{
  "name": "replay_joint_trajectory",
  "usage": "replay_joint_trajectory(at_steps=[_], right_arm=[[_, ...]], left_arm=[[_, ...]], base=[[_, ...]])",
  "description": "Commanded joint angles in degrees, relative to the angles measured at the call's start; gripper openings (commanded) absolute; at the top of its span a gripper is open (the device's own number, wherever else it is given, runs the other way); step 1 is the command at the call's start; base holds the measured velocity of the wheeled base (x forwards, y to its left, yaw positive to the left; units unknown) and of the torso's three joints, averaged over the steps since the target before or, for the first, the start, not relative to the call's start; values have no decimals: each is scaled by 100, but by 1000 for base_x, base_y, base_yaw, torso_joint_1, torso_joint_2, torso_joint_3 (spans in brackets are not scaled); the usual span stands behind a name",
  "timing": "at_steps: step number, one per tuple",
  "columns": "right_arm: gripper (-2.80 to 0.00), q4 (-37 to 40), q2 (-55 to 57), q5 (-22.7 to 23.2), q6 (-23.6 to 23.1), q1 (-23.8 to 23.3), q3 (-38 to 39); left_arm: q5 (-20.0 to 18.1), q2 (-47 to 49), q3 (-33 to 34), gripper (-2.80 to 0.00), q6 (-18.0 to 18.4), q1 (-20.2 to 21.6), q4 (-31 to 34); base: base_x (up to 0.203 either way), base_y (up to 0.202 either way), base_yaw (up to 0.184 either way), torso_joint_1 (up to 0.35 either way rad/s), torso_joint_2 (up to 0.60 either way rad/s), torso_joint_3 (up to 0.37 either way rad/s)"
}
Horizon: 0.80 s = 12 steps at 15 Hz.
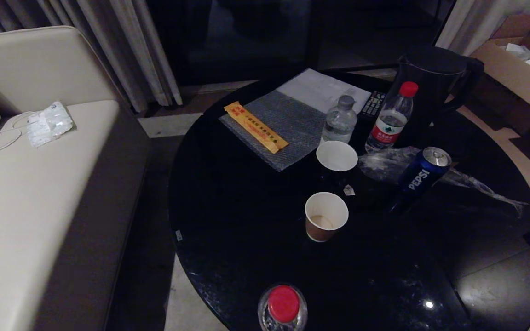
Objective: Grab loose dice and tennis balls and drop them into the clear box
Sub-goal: Put the toys in the box
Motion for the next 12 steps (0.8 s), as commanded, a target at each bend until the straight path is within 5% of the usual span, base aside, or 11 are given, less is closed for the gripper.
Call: replay_joint_trajectory(at_steps=[1,12], right_arm=[[-280,22,-185,4,88,15,2],[-280,22,-185,-4,140,15,2]], left_arm=[[4,3,9,-280,-5,0,0],[-5,9,9,-280,22,0,5]], base=[[0,0,0,0,0,0],[0,0,0,0,0,0]])
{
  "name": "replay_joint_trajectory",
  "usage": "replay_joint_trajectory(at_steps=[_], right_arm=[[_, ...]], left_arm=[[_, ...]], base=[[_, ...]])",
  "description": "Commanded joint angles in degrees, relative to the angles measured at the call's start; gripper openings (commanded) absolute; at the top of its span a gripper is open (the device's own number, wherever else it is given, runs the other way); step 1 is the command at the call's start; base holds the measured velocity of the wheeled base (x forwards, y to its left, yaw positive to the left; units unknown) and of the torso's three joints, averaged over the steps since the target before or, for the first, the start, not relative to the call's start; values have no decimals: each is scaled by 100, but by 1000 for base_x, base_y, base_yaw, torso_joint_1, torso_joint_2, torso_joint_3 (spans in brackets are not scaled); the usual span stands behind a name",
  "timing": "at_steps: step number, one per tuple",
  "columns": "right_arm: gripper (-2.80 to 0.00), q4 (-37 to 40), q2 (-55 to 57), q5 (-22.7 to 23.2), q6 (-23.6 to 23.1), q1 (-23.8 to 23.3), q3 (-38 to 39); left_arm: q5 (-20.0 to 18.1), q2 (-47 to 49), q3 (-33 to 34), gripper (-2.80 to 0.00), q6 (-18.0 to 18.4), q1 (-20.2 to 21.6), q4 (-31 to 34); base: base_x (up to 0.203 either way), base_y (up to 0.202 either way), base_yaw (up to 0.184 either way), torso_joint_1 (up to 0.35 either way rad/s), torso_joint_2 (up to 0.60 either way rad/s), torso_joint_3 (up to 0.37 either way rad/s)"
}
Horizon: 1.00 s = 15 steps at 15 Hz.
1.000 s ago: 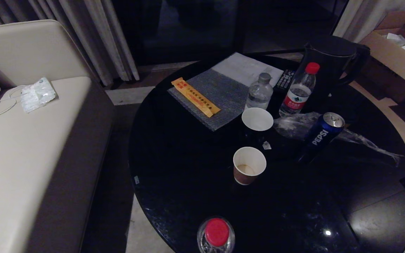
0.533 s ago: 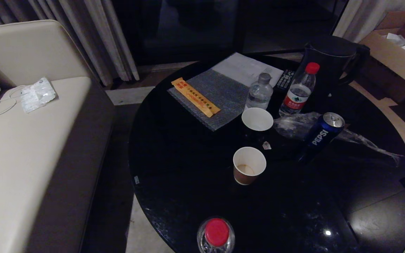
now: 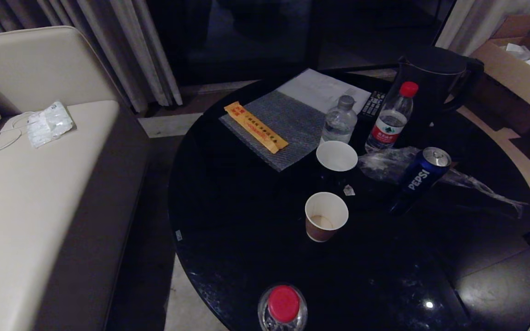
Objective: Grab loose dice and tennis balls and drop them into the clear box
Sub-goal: Put the toys in the box
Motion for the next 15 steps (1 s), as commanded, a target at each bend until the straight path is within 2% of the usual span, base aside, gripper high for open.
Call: replay_joint_trajectory(at_steps=[1,15], right_arm=[[-280,5,16,3,-3,2,-4],[-280,5,16,3,5,2,-4]], left_arm=[[-4,9,9,-280,-13,0,-7],[-30,9,9,-280,39,0,-3]], base=[[0,0,0,0,0,0],[0,0,0,1,1,16]])
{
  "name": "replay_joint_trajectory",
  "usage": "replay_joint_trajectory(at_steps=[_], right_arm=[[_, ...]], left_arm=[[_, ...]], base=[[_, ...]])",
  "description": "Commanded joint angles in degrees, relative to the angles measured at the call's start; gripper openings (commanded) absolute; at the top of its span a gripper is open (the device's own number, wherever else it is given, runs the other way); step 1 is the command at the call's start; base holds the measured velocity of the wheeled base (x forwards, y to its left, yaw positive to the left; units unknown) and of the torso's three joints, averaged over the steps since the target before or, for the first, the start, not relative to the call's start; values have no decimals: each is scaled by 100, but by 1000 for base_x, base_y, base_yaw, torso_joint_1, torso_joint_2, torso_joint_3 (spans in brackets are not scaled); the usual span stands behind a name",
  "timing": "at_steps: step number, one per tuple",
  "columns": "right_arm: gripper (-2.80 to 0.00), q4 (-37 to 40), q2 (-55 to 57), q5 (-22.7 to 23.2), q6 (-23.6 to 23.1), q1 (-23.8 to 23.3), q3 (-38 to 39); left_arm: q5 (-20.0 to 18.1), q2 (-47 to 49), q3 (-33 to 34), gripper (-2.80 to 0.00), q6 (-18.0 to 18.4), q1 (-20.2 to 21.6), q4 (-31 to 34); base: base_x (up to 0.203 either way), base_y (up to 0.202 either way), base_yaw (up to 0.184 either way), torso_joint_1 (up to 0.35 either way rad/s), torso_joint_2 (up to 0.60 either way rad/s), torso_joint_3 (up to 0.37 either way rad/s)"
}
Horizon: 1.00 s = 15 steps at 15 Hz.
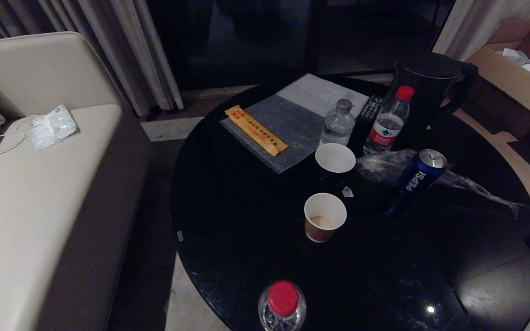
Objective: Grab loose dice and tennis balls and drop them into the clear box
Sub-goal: Put the toys in the box
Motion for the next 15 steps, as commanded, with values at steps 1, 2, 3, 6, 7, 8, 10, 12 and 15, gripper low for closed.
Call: replay_joint_trajectory(at_steps=[1,2,3,6,7,8,10,12,15], right_arm=[[-280,5,14,2,-2,2,1],[-280,5,14,2,-2,2,1],[-280,5,14,2,-2,2,1],[-280,5,14,2,5,2,1],[-280,5,14,2,5,2,1],[-280,5,14,2,0,2,1],[-280,5,14,2,7,2,1],[-280,5,14,2,7,2,1],[-280,5,14,2,6,2,1]], left_arm=[[-2,9,9,-280,-8,0,7],[15,9,9,-280,-17,0,-2],[24,9,9,-280,-18,0,7],[15,9,9,-280,-9,0,7],[22,9,9,-280,-9,0,7],[24,9,9,-280,-9,0,7],[24,9,9,-280,-18,0,7],[24,9,9,-280,-18,0,7],[36,9,9,-280,-71,0,-2]], base=[[0,0,0,0,0,0],[0,0,0,0,0,0],[0,0,0,0,0,0],[0,0,0,0,0,0],[-70,0,5,1,-1,-2],[-151,0,0,6,2,7],[-186,0,-2,6,-2,4],[-181,0,-1,6,7,5],[-183,0,-1,2,2,6]])
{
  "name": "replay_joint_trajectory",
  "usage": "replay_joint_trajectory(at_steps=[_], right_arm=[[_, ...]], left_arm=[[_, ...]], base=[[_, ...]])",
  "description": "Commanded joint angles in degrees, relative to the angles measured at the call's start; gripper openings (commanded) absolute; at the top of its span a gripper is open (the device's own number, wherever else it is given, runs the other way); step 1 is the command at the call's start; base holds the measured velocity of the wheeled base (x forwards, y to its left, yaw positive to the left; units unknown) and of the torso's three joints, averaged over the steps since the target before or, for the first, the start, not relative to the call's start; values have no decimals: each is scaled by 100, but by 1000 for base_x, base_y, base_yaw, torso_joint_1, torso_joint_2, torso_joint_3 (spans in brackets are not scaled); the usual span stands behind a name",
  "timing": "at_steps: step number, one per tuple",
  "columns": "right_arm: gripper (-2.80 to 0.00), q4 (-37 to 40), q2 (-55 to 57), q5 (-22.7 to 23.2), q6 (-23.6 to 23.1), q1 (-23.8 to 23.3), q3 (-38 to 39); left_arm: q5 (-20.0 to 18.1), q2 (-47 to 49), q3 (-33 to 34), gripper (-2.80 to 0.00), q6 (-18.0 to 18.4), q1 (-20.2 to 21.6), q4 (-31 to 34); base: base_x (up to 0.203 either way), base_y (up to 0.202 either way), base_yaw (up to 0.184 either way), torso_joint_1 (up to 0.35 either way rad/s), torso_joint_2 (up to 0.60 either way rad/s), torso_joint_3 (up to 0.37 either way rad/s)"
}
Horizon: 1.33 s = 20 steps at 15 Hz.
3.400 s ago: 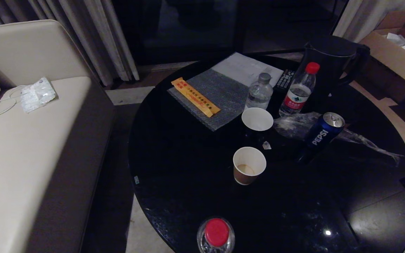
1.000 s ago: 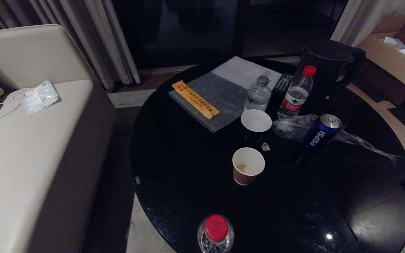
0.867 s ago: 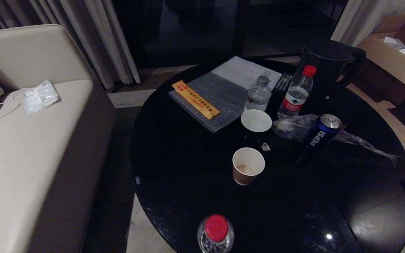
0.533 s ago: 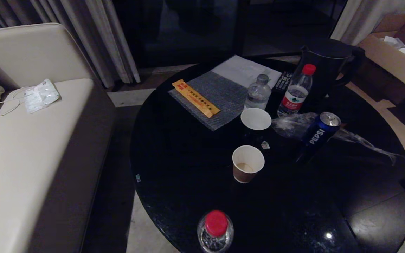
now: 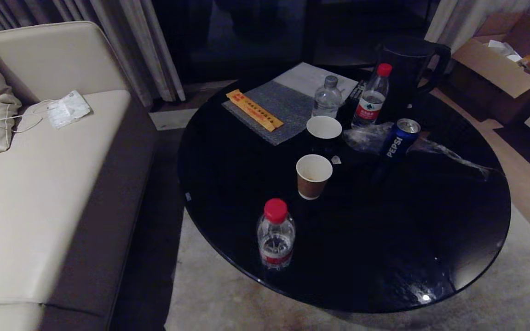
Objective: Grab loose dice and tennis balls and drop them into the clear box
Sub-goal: Put the toys in the box
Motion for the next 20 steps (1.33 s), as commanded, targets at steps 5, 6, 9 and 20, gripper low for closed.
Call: replay_joint_trajectory(at_steps=[5,6,9,20], right_arm=[[-280,5,14,-5,13,2,1],[-280,5,14,-5,13,2,1],[-280,5,14,-4,13,2,1],[-280,5,14,4,4,2,1]], left_arm=[[9,9,9,-280,-26,0,-4],[9,9,9,-280,-17,0,-4],[9,9,9,-280,-8,0,-4],[9,9,9,-280,-17,0,-4]], base=[[-184,0,-2,4,4,1],[-183,0,-4,9,1,4],[-182,0,-1,2,1,0],[-184,0,-1,3,2,3]])
